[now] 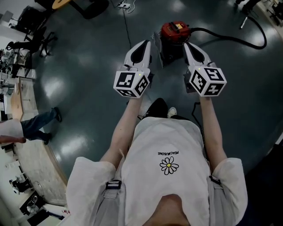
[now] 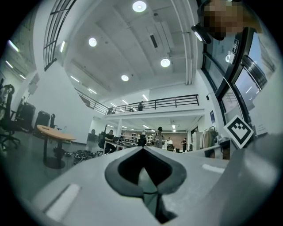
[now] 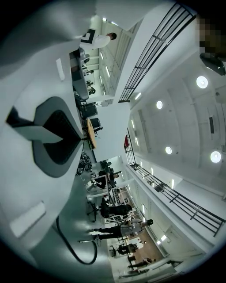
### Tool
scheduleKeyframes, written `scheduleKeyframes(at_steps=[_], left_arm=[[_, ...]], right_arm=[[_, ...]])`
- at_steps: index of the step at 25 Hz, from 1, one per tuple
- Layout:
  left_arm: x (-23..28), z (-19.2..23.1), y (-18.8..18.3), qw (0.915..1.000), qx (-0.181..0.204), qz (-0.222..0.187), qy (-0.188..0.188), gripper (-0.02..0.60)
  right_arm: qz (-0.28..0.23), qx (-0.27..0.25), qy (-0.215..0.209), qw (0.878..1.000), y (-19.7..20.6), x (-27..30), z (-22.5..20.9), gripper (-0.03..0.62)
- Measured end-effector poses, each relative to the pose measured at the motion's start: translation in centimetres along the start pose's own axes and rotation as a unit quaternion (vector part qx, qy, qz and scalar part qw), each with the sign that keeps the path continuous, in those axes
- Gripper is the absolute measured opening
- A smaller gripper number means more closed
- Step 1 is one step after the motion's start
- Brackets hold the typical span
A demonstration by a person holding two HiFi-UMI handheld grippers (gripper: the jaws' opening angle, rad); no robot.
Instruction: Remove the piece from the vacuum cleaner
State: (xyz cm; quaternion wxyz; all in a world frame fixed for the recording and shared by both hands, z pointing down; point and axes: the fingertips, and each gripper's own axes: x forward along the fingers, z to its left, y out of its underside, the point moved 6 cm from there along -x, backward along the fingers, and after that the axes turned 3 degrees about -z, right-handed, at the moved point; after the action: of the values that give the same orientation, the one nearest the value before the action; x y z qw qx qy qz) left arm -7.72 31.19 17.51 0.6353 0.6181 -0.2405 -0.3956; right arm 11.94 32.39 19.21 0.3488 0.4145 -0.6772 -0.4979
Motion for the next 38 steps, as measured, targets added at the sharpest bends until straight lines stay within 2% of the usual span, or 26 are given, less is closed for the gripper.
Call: scheduleKeyframes(at_steps=[6, 13, 20, 23, 26, 30, 33, 38], left_arm=[[1.4, 2.0, 1.7, 0.9998, -0.017, 0.002, -0.014, 0.001], [8.5, 6.0, 4.5, 0.9991, -0.042, 0.009, 0.001, 0.001], [16.3, 14.3, 6.8, 0.9968, -0.078, 0.011, -0.013, 0.001], [18.7, 17.6, 7.1, 0.9965, -0.080, 0.020, -0.017, 0.001], [20.4, 20.7, 8.4, 0.9947, -0.092, 0.040, -0.025, 0.001], [22.3, 23.2, 12.2, 0.9903, -0.106, 0.082, -0.037, 0.001], [24.2, 24.0, 15.2, 0.9846, -0.119, 0.119, -0.046, 0.001], [28.3, 25.3, 20.8, 0.9734, -0.117, 0.191, -0.050, 0.001]], right_arm=[[0.018, -0.008, 0.000, 1.000, 1.8, 1.6, -1.0, 0.020], [0.047, -0.019, 0.014, 0.999, 2.3, 8.6, -4.4, 0.021], [0.084, -0.034, 0.018, 0.996, 1.7, 19.4, -7.3, 0.021], [0.099, -0.028, 0.025, 0.994, 1.7, 23.1, -8.4, 0.021], [0.123, -0.025, 0.036, 0.991, 2.9, 26.0, -9.4, 0.021], [0.156, -0.012, 0.054, 0.986, 5.5, 28.2, -12.2, 0.021], [0.185, -0.009, 0.064, 0.981, 7.3, 30.0, -15.3, 0.020], [0.223, -0.033, 0.069, 0.972, 10.6, 35.5, -21.2, 0.020]])
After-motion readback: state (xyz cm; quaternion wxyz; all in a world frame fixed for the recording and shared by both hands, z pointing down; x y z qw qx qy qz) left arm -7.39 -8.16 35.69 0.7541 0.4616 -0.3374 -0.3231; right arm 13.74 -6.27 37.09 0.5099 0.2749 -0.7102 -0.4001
